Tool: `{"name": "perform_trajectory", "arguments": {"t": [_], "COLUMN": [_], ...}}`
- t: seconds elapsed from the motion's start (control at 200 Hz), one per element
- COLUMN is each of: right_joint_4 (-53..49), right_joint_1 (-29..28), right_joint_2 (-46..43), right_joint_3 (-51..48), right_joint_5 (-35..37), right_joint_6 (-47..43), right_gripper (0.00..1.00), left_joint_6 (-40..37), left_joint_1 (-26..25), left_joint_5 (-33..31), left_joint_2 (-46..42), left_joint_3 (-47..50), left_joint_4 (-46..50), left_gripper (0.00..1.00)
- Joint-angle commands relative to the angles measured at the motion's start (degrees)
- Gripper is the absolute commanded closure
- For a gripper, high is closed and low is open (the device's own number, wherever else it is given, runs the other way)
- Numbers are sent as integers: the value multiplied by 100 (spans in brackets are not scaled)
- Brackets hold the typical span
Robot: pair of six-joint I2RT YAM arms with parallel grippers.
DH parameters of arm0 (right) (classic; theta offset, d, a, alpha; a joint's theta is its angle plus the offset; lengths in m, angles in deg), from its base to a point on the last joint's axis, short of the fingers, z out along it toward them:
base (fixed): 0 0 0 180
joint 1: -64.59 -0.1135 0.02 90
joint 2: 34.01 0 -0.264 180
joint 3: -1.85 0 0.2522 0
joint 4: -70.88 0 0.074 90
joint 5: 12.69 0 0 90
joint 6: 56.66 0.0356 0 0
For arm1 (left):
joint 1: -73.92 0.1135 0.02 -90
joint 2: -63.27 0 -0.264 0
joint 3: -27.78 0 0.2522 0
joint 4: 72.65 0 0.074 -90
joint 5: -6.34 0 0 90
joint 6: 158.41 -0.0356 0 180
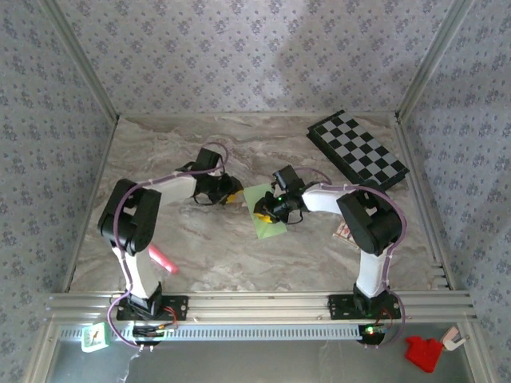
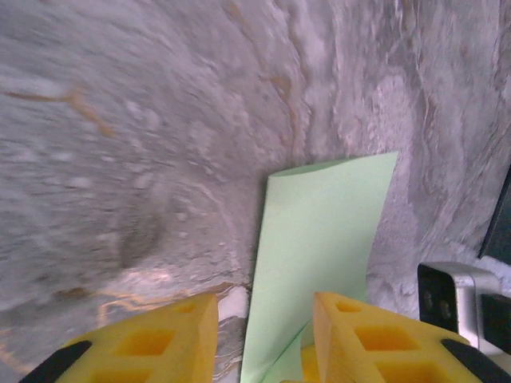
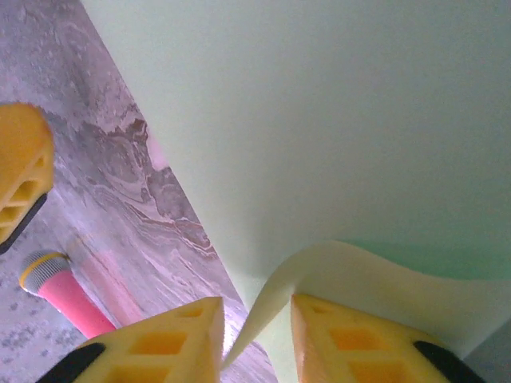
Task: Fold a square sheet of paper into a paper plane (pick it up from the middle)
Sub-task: Fold the triangle a second time at the center of the table.
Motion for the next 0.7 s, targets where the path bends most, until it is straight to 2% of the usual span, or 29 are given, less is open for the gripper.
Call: {"name": "perform_trajectory", "arguments": {"t": [0.0, 0.105, 0.26, 0.47, 0.695], "right_joint_4": [-306, -255, -315, -559, -788], "right_joint_1": [-19, -32, -30, -30, -30], "right_joint_2": [158, 148, 157, 190, 245], "right_joint_3": [9, -3, 7, 56, 119], "right_joint_5": [209, 186, 190, 288, 356], "right_joint_6": [10, 12, 0, -90, -163], "right_gripper": [62, 56, 56, 71, 85], "left_joint_6": [115, 145, 172, 28, 66], "left_joint_1": [82, 89, 73, -239, -632], "left_joint_5": [-112, -142, 48, 199, 390], "left_joint_2": [-339, -477, -583, -556, -371], "left_joint_3": [178, 282, 414, 417, 431], "left_joint_4": [108, 81, -72, -83, -323], "left_gripper": [62, 62, 64, 76, 86]}}
